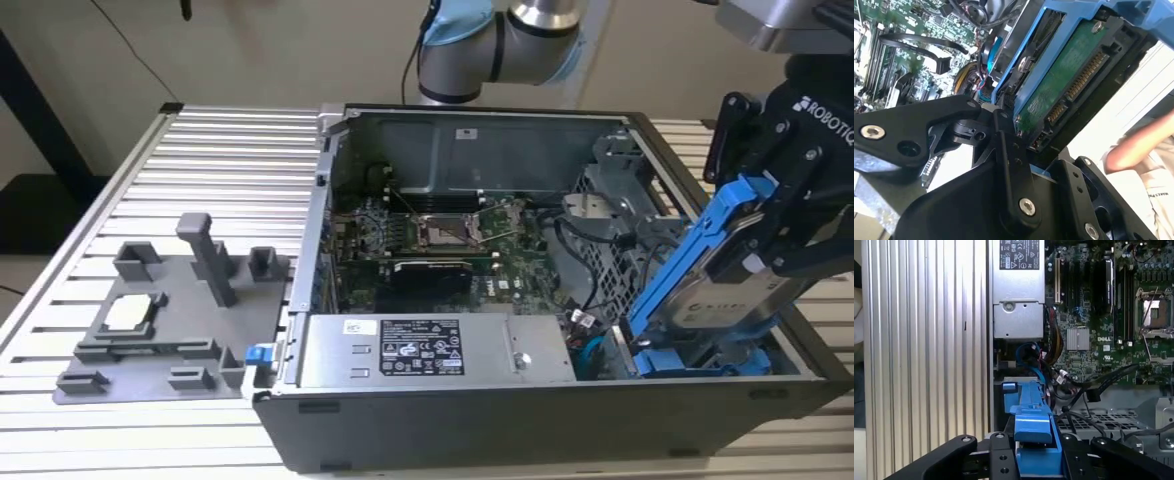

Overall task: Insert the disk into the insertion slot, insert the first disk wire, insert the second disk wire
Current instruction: 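Insert the disk into the insertion slot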

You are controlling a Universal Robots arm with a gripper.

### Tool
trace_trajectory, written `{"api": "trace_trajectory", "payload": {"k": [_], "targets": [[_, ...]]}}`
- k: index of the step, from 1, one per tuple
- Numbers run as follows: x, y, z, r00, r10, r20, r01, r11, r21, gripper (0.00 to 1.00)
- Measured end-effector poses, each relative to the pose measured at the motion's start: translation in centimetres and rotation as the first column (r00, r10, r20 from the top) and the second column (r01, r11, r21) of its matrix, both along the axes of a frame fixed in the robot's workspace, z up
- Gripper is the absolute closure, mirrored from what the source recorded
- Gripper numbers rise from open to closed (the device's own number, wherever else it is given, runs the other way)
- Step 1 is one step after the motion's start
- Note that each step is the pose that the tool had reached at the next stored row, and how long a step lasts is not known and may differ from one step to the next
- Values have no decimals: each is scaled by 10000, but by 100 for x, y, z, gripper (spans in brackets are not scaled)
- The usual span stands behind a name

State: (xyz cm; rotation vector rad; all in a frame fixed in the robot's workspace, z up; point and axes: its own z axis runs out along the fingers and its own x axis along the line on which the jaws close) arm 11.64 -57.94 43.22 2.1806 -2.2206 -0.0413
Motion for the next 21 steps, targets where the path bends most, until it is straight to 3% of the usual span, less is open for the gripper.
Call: {"api": "trace_trajectory", "payload": {"k": [5, 10, 21], "targets": [[15, 0, -70, 10000, -17, 0, 17, 10000, 51, 67], [26, 0, -114, 9999, -101, -1, 101, 9997, 217, 67], [54, 0, -199, 9999, -102, -1, 102, 9997, 216, 67]]}}
